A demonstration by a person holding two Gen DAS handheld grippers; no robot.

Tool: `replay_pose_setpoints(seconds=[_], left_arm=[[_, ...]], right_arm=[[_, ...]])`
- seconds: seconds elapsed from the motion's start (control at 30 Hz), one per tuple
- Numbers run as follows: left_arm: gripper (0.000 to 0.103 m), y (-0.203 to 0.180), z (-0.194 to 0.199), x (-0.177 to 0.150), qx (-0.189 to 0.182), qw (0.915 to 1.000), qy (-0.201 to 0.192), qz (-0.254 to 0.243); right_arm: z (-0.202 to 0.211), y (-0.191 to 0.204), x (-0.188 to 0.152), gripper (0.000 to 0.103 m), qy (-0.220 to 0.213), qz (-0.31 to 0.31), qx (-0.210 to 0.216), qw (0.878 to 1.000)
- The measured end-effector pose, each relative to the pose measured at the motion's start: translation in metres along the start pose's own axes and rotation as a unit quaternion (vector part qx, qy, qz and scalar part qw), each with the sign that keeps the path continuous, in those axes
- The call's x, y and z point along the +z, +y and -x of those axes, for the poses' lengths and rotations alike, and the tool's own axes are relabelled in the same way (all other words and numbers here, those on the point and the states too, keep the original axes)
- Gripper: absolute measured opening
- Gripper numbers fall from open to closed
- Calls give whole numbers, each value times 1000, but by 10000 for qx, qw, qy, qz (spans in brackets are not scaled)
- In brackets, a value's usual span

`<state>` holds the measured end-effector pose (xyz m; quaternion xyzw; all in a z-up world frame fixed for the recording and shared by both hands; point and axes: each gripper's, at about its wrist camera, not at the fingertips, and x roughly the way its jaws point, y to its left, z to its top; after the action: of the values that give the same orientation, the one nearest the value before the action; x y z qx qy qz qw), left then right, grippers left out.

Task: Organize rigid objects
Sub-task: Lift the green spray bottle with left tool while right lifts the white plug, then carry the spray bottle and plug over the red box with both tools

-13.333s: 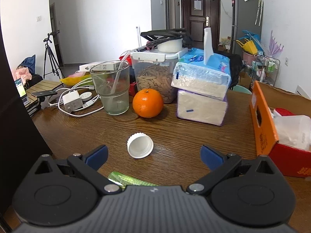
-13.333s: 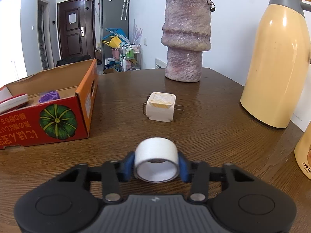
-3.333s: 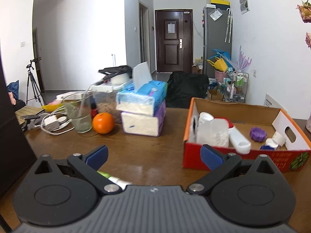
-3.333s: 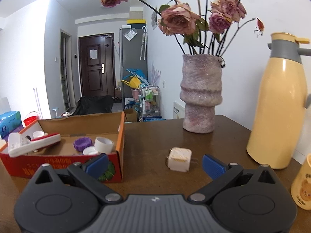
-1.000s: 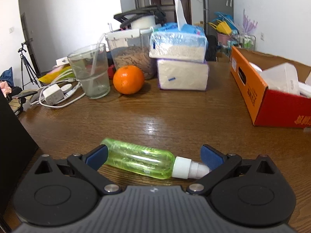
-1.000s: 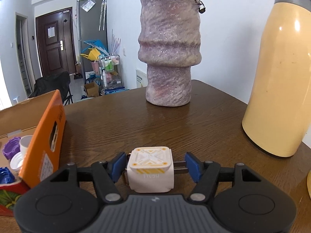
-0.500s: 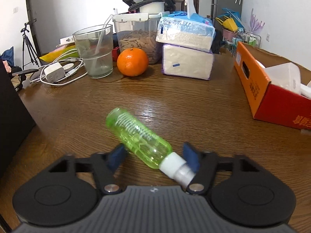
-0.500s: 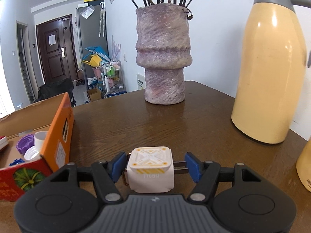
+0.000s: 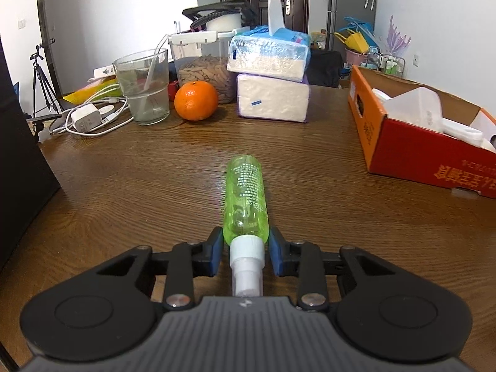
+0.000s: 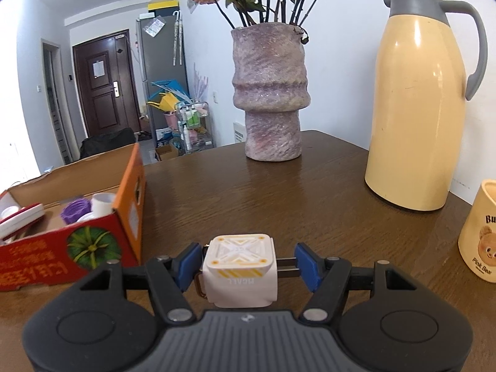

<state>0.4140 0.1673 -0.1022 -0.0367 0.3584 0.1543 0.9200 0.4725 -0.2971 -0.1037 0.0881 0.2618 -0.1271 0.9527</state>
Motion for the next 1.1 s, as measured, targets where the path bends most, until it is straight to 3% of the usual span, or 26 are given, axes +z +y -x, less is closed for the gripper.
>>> replay_pose_setpoints(seconds=[0.53,1.1], left_arm=[[31,-33,66,-22,-354,9972,-600,-267],[30,-70,112,-21,-702,9898,-1146,-482]], right_arm=[[56,7,-23,65,-162,247,533,9981],[102,33,-39,65,-347,711,1125,9905]])
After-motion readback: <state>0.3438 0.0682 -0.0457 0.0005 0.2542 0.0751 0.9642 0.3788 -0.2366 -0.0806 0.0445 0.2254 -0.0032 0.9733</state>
